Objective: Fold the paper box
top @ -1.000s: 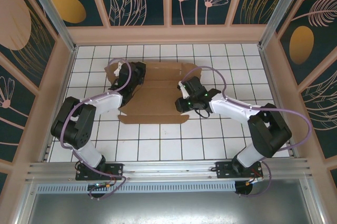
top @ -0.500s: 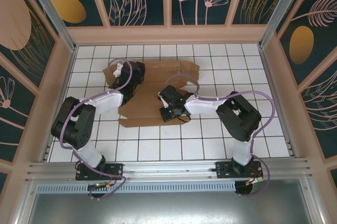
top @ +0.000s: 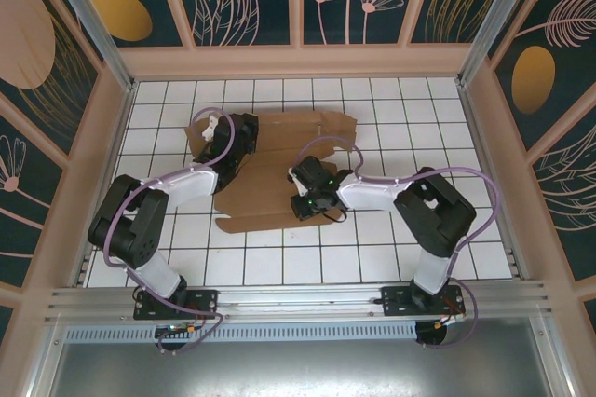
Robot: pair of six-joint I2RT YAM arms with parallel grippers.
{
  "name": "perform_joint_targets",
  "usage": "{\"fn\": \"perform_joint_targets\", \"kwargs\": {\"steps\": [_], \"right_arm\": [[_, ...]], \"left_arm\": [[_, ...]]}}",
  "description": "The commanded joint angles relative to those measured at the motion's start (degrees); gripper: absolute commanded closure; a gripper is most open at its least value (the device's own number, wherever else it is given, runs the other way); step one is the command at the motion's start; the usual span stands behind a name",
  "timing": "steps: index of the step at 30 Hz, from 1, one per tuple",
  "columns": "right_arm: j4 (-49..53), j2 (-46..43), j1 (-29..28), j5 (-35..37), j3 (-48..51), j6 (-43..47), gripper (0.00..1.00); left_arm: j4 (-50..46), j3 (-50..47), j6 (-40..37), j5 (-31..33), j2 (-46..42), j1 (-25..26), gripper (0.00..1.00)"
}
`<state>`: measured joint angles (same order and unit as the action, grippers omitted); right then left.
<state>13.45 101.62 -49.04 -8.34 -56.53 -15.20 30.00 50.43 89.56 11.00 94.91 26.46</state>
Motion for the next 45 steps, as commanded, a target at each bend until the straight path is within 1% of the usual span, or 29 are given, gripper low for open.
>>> {"fn": "perform_joint_targets", "kwargs": {"steps": [1, 3, 5, 8, 13, 15, 16, 17, 19, 21, 23, 27, 36, 39, 43, 45], "right_arm": [[2.86, -6.46, 2.07, -2.23, -1.51, 0.25, 0.79], [1.14, -9.94, 4.04, -4.21, -2.21, -0.3, 0.74], [-1.06, -13.19, 6.43, -7.95, -2.87, -0.98, 0.7], [-3.09, -16.47, 10.44, -12.39, -4.38, -2.75, 0.64], [-4.26, -18.87, 16.32, -11.28, -7.37, -7.65, 0.52], [-4.31, -18.88, 17.37, -10.48, -8.39, -9.89, 0.46], [-3.91, -18.41, 19.45, -10.24, -9.2, -11.08, 0.42], [-3.1, -17.7, 20.5, -9.52, -10.27, -12.24, 0.4], [-1.85, -16.05, 21.53, -9.23, -12.12, -12.66, 0.38], [-0.1, -14.45, 22.06, -6.69, -14.13, -12.66, 0.37], [0.09, -13.2, 23.13, -6.47, -15.15, -12.81, 0.36], [-1.33, -10.36, 24.67, -9.43, -15.82, -14.04, 0.36], [-7.24, -4.09, 24.43, -16.45, -17.35, -19.62, 0.33], [-9.08, -2.35, 24.12, -17.82, -18.02, -21.2, 0.32], [-13.27, -0.39, 24.08, -19.78, -18.61, -24.33, 0.33], [-15.28, 0.31, 24.21, -20.34, -18.73, -25.9, 0.36]], "left_arm": [[-2.13, -3.61, -2.63, 0.24, -0.85, 0.46, 1.0], [1.46, -5.84, -1.33, 0.08, -0.83, 0.68, 1.0], [5.14, -7.48, -0.32, -0.34, -0.46, 0.9, 1.0], [7.9, -8.42, 0.77, -0.89, 0.26, 1.23, 0.99], [9.46, -8.94, 1.42, -0.94, 0.8, 1.36, 0.99], [9.2, -9.03, 1.47, -0.9, 0.66, 1.31, 0.99], [9.18, -9.12, 1.56, -0.9, 0.62, 1.32, 0.99], [9.11, -9.26, 1.72, -0.96, 0.54, 1.32, 0.99], [8.98, -9.21, 1.99, -1.12, 0.4, 1.31, 0.99], [8.58, -8.91, 1.94, -1.07, 0.19, 1.32, 0.99], [7.93, -8.57, 1.8, -1.16, -0.03, 1.31, 0.99], [7.75, -8.51, 2.01, -1.38, -0.08, 1.32, 0.99], [7.75, -8.38, 2.94, -2.11, 0.49, 1.32, 0.99], [7.88, -8.42, 3.04, -2.36, 0.51, 1.34, 1.0], [7.97, -8.55, 3.26, -2.73, 0.45, 1.31, 1.0], [8.06, -8.51, 3.29, -2.86, 0.45, 1.28, 1.0]]}}
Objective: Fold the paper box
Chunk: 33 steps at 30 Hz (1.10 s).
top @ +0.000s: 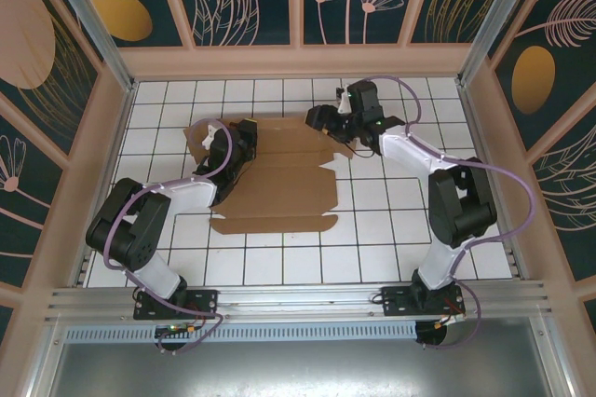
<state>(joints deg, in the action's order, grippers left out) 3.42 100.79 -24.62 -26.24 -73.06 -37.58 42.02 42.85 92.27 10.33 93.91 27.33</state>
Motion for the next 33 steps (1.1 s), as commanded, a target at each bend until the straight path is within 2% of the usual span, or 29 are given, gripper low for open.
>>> {"fn": "perform_joint_targets", "kwargs": {"steps": [1, 5, 7, 10, 12, 14, 16, 18, 22, 25, 27, 31, 33], "right_arm": [[-6.86, 1.48, -0.17, -3.06, -1.77, -4.62, 0.37], [-13.5, 1.83, 0.26, -4.92, 1.19, -9.09, 0.52], [-17.83, 1.63, 0.66, -5.63, 4.07, -11.66, 0.67], [-22.99, 1.77, 1.29, -7.3, 7.2, -14.25, 0.81], [-24.07, 1.7, 1.58, -7.72, 8.09, -14.69, 0.83], [-23.79, 1.58, 1.73, -7.77, 8.22, -13.8, 0.79], [-20.33, 0.73, 1.82, -6.47, 7.37, -11.0, 0.61], [-15.67, -1.38, 2.1, -3.27, 6.99, -7.29, 0.49], [-10.22, -6.75, 2.65, 1.62, 9.86, -1.55, 0.41], [-6.66, -11.58, 2.5, 5.73, 13.38, 2.79, 0.41], [-6.47, -15.95, 2.34, 9.92, 17.88, 4.56, 0.52], [-5.82, -19.77, 0.05, 15.43, 24.18, 6.29, 0.96], [-4.93, -17.99, -2.33, 17.78, 24.78, 7.59, 1.0]], "left_arm": [[-3.96, -0.92, 0.67, -2.33, 1.5, 0.44, 1.0], [-3.96, -0.96, 0.96, -2.5, 1.45, 0.44, 1.0], [-3.96, -1.01, 1.15, -2.72, 1.31, 0.44, 1.0], [-4.05, -1.09, 1.16, -2.6, 1.08, 0.44, 1.0], [-4.03, -1.21, 1.25, -2.51, 1.01, 0.44, 1.0], [-4.22, -1.19, 1.33, -2.52, 0.94, 0.44, 1.0], [-4.35, -1.34, 1.33, -2.26, 0.93, 0.44, 1.0], [-4.74, -1.47, 1.33, -1.83, 0.76, 0.44, 1.0], [-5.84, -1.19, 1.34, -1.25, 1.0, 0.44, 1.0], [-6.47, -0.75, 1.2, -0.86, 0.96, 0.44, 1.0], [-7.18, -0.36, 0.9, -0.49, 0.79, 0.44, 1.0], [-7.62, 0.11, 0.84, 0.05, 0.83, 0.44, 1.0], [-7.73, 0.41, 0.81, 0.05, 0.93, 0.44, 1.0]]}}
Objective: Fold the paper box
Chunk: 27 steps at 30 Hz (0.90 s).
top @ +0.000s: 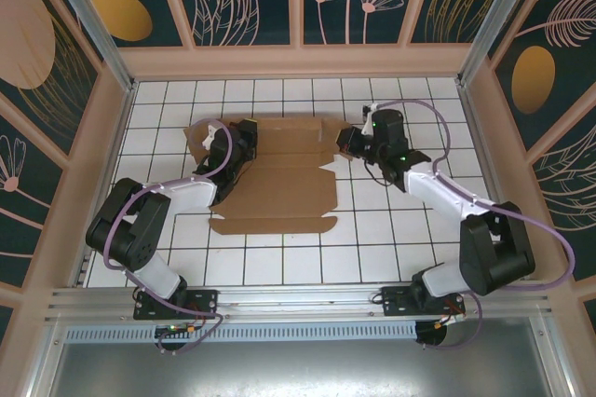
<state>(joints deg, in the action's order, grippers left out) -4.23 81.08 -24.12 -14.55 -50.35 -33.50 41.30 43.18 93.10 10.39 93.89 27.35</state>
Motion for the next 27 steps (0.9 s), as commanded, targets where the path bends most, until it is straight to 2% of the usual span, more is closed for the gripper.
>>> {"fn": "perform_joint_targets", "kwargs": {"steps": [1, 5, 11, 17, 21, 24, 27], "right_arm": [[2.78, 3.17, -3.74, 7.14, 2.06, 4.06, 1.0], [2.25, 9.88, -4.26, 10.94, -0.21, 4.62, 1.0], [1.58, 19.17, -1.22, 14.76, -4.8, 5.54, 1.0], [-0.4, 25.06, 0.14, 12.99, -7.21, 6.65, 1.0], [-5.2, 26.72, 0.11, 7.1, -6.0, 5.16, 1.0], [-8.94, 26.23, -0.26, 3.17, -4.79, 3.86, 1.0], [-11.83, 24.17, -1.33, 2.26, -3.06, 3.18, 1.0]], "left_arm": [[-7.11, 0.08, -0.07, -0.02, 0.99, 0.42, 1.0], [-8.06, 0.5, -0.18, -0.02, 1.04, 0.42, 1.0], [-9.17, 0.99, -0.46, -0.11, 0.68, 0.42, 1.0], [-8.93, 0.85, 0.14, -0.55, 0.95, 0.38, 1.0], [-8.86, 0.86, 0.15, -0.51, 1.12, 0.44, 1.0], [-8.69, 0.85, 0.24, -0.72, 1.3, 0.42, 1.0], [-8.56, 0.72, 0.02, -0.73, 1.13, 0.44, 1.0]]}}
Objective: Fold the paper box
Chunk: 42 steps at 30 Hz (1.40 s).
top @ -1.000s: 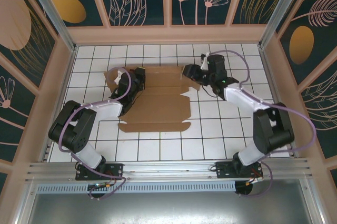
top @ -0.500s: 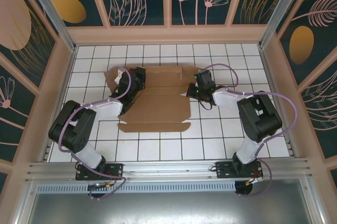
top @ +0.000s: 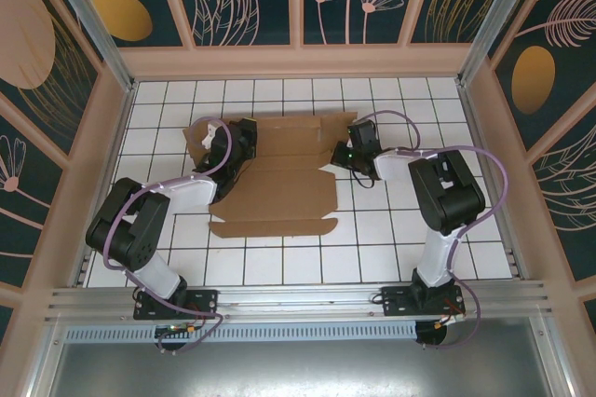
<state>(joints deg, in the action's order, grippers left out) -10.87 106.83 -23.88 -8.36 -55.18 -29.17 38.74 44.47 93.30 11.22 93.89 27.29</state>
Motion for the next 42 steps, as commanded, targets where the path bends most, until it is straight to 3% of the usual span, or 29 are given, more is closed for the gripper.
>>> {"fn": "perform_joint_targets", "kwargs": {"steps": [1, 21, 25, 30, 34, 36, 37, 39, 42], "right_arm": [[-5.74, -1.99, -1.89, -4.01, 2.09, -1.19, 1.0], [-4.94, 6.68, -5.57, -3.33, 0.17, -0.78, 1.0], [-5.76, -0.61, -4.9, -4.36, 2.89, 1.56, 1.0], [-6.74, -17.52, -2.47, -7.46, 9.35, 5.14, 0.93], [-1.62, -28.94, 0.18, -0.97, 10.81, 11.51, 0.92], [0.57, -31.73, 1.13, 4.8, 10.41, 16.01, 0.86], [1.26, -32.26, 2.04, 6.93, 9.78, 18.9, 0.77], [2.51, -30.54, 3.44, 9.93, 7.31, 23.29, 0.42], [1.08, -25.77, 4.73, 7.04, 3.91, 28.55, 0.31]], "left_arm": [[-5.88, -0.6, -0.28, -1.55, 1.06, 0.49, 1.0], [-5.18, -1.14, -0.3, -2.61, 1.3, 0.49, 1.0], [-5.21, -1.51, -0.38, -2.35, 0.8, 0.51, 1.0], [-5.83, -1.92, -0.88, -2.01, -0.09, 0.51, 1.0], [-6.44, -2.09, -1.18, -1.49, -0.37, 0.49, 1.0], [-6.65, -2.02, -1.27, -1.55, -0.24, 0.44, 1.0], [-6.64, -1.91, -1.32, -1.64, -0.12, 0.49, 1.0], [-6.62, -1.78, -1.69, -1.73, 0.07, 0.49, 1.0], [-6.76, -1.64, -1.89, -1.91, 0.42, 0.44, 1.0]]}}
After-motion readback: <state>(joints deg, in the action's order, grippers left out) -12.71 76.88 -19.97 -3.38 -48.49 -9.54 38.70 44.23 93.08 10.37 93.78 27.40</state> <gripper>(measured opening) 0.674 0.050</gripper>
